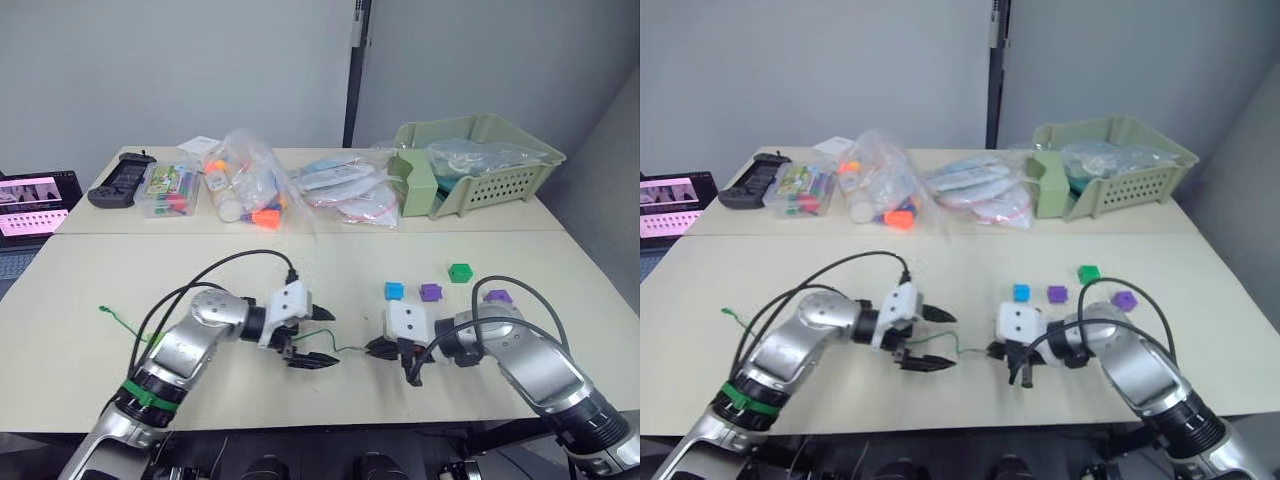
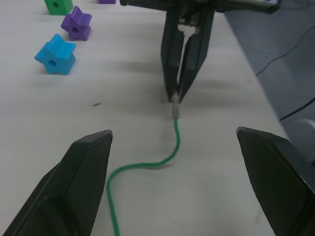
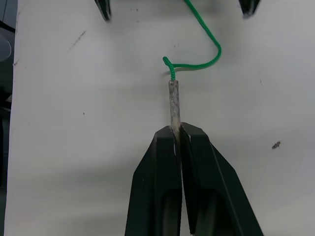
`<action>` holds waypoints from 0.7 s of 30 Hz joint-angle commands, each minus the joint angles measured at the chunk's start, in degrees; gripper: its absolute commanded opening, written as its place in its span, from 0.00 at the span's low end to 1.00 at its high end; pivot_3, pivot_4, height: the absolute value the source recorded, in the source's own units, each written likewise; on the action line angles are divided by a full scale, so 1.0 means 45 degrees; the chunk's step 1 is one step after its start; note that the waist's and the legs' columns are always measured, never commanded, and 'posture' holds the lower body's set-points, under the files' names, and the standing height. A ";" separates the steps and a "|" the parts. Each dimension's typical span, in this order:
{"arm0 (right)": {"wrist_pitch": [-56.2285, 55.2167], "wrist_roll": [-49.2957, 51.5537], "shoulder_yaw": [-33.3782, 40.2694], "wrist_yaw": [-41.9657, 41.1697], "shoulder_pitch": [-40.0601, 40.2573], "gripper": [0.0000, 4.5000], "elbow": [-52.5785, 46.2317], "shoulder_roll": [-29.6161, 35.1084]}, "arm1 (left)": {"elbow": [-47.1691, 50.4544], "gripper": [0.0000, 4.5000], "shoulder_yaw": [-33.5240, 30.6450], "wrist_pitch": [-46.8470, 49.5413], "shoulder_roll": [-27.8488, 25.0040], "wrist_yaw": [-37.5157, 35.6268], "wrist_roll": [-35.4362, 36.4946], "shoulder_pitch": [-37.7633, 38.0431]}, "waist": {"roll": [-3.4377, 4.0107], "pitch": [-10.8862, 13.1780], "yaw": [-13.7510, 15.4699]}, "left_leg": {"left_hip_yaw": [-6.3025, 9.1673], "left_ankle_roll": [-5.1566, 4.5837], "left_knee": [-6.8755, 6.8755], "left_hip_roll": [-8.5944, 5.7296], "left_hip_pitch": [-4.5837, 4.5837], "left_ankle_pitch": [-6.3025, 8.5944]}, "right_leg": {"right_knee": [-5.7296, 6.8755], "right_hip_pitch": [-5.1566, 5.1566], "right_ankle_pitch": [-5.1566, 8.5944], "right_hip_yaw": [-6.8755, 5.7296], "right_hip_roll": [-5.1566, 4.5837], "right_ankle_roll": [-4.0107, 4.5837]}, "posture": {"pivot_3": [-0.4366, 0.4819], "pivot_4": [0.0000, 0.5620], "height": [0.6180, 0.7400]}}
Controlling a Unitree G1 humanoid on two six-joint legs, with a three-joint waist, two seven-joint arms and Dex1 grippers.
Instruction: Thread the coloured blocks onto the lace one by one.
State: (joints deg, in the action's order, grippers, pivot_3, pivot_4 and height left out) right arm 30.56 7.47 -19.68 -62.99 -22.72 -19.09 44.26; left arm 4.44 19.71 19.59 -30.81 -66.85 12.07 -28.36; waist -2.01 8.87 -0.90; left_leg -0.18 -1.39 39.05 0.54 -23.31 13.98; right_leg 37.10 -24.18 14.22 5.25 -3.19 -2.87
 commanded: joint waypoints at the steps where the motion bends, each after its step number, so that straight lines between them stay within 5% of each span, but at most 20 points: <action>1: 0.0140 -0.0030 0.0184 0.0112 -0.0093 0.00 -0.0547 0.0134 | -0.0322 0.94 0.0529 -0.0720 0.0354 0.0470 -0.0830 -0.0134 | 0.0001 -0.0001 -0.0002 | 0.0000 0.0000 -0.0004 -0.0005 0.0004 0.0000 | 0.0000 0.0002 0.0000 0.0002 -0.0001 0.0000 | 0.48 0.27 1.00; 10: 0.0366 -0.0016 0.0110 0.0264 -0.0086 0.00 -0.0744 0.0093 | -0.0945 0.94 0.0884 -0.0995 0.1091 0.0503 -0.1178 -0.0323 | 0.0001 0.0000 0.0047 | 0.0008 0.0000 0.0003 -0.0029 -0.0003 0.0000 | -0.0004 0.0008 -0.0001 0.0005 -0.0021 -0.0005 | 0.48 0.27 1.00; 21: 0.0394 -0.0002 0.0017 0.0258 -0.0138 0.00 -0.0761 0.0057 | -0.0947 0.16 0.0929 -0.0757 0.1370 0.0388 -0.1173 -0.0461 | 0.0001 0.0000 0.0040 | 0.0012 0.0000 0.0002 -0.0031 -0.0002 0.0000 | -0.0003 0.0007 -0.0001 0.0004 -0.0021 -0.0006 | 0.48 0.27 1.00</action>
State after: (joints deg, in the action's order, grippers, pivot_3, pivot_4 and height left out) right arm 32.70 7.48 -19.94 -61.81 -22.72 -20.69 44.27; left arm -0.98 23.78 16.43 -24.96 -64.90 6.80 -29.32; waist -2.01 8.87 -0.72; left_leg -0.12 -1.39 39.06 0.40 -23.32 13.98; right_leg 37.08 -24.14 14.21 5.27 -3.29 -2.90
